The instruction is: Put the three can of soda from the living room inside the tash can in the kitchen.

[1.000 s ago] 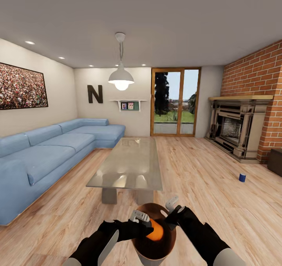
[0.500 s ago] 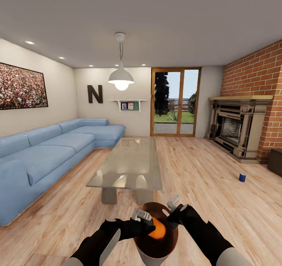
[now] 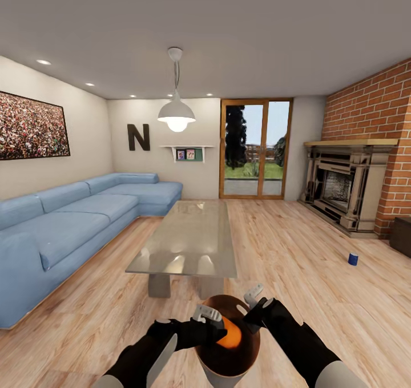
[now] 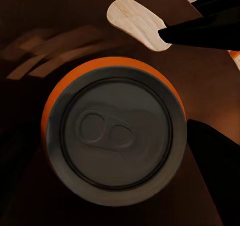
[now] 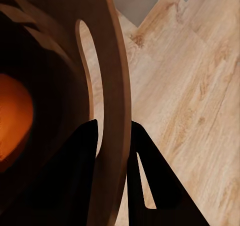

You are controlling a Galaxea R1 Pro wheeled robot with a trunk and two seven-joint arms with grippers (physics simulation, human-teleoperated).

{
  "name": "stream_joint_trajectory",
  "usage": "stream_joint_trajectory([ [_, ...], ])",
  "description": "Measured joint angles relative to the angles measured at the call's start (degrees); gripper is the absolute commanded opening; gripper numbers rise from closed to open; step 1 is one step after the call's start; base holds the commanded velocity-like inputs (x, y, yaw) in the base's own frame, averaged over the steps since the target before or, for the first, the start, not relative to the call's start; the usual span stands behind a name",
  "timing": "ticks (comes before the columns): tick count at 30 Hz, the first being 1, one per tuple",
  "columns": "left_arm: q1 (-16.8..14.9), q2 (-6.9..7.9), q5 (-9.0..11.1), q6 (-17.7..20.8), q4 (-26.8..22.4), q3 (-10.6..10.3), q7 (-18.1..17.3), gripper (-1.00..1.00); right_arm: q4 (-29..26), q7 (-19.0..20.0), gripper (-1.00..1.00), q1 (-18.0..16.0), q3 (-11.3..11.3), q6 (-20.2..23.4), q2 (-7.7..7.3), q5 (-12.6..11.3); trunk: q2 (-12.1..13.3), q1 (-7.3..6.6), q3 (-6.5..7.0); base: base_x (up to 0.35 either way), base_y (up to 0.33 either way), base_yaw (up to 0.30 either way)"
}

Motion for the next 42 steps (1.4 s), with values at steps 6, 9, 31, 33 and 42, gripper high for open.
stream_joint_trajectory([
  [6, -0.07, -0.66, -0.16, 0.01, 0.4, -0.09, 2.02, -1.0, 0.0, -0.03, -1.0, 0.0, -0.03, -0.03, 0.0, 0.39, 0.0, 0.0, 0.0, 0.0, 0.0, 0.0],
  [9, -0.09, -0.84, -0.68, 0.05, 0.5, -0.08, 2.33, -1.0, 0.0, -0.04, -1.0, 0.0, -0.03, -0.03, 0.0, 0.47, 0.0, 0.0, 0.0, 0.0, 0.0, 0.0],
  [31, -0.17, -2.65, -7.16, 2.14, 0.43, 0.11, 5.87, -1.0, 0.03, -0.02, -1.0, 0.0, -0.02, -0.01, -0.01, 0.59, 0.0, 0.0, 0.0, 0.0, 0.0, 0.0],
  [33, -0.16, -2.68, -7.1, 2.29, 0.31, 0.0, 6.29, -1.0, 0.01, -0.02, -1.0, 0.0, -0.02, 0.01, 0.0, 0.5, 0.0, 0.0, 0.0, 0.0, 0.0, 0.0],
  [42, -0.16, -2.68, -7.18, 3.27, -0.11, -0.13, 6.72, -1.0, 0.06, 0.01, -1.0, 0.0, 0.06, 0.12, 0.0, 0.18, 0.0, 0.0, 0.0, 0.0, 0.0, 0.0],
])
